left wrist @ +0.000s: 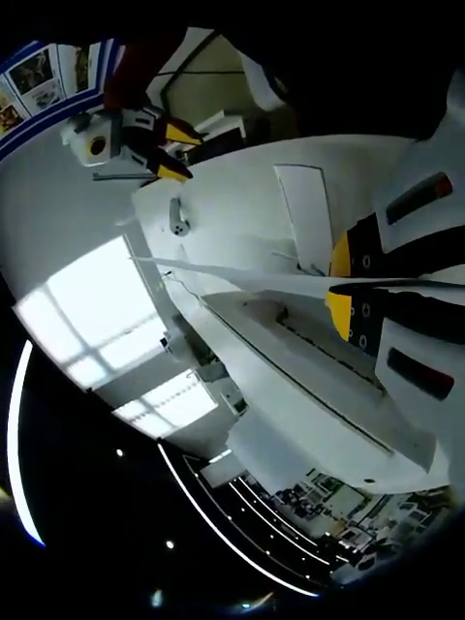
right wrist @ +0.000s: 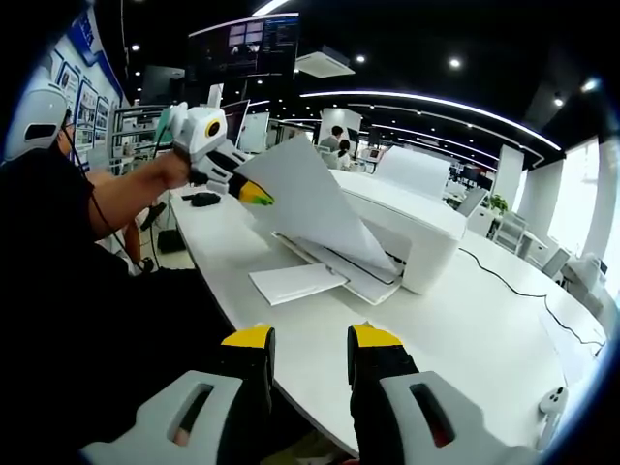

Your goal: Remove the paper from the printer output slot and place it on top of the printer

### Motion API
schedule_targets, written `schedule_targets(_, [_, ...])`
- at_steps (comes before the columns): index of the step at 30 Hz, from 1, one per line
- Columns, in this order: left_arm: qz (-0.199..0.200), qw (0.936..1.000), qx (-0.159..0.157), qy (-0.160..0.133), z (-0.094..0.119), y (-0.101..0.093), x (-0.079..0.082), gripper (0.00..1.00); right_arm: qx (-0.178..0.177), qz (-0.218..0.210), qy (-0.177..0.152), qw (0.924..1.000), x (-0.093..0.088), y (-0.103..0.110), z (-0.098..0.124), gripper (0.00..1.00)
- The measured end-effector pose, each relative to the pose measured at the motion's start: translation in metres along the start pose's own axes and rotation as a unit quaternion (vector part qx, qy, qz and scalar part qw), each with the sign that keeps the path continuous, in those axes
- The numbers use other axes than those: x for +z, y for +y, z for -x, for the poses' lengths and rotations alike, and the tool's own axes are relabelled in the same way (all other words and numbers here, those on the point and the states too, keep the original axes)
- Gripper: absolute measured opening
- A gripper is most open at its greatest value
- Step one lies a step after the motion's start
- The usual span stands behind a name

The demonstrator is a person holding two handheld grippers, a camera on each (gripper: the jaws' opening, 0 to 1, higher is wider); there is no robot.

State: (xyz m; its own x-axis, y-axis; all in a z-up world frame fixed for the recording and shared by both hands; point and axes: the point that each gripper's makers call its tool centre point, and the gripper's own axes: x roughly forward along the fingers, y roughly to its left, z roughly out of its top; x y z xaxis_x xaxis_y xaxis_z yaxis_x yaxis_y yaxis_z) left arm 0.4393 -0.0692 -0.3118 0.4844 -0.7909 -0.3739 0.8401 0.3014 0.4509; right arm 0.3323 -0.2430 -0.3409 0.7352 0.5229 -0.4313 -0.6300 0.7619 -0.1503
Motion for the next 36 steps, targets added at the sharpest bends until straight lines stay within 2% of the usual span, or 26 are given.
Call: schedule_targets(36, [-0.016, 0.9998, 0.012, 0.0, 0.0, 0.018, 0.006, 0.06, 0.0, -0.002, 0.002, 1.0, -0.003, 0.002, -0.001, 0.26])
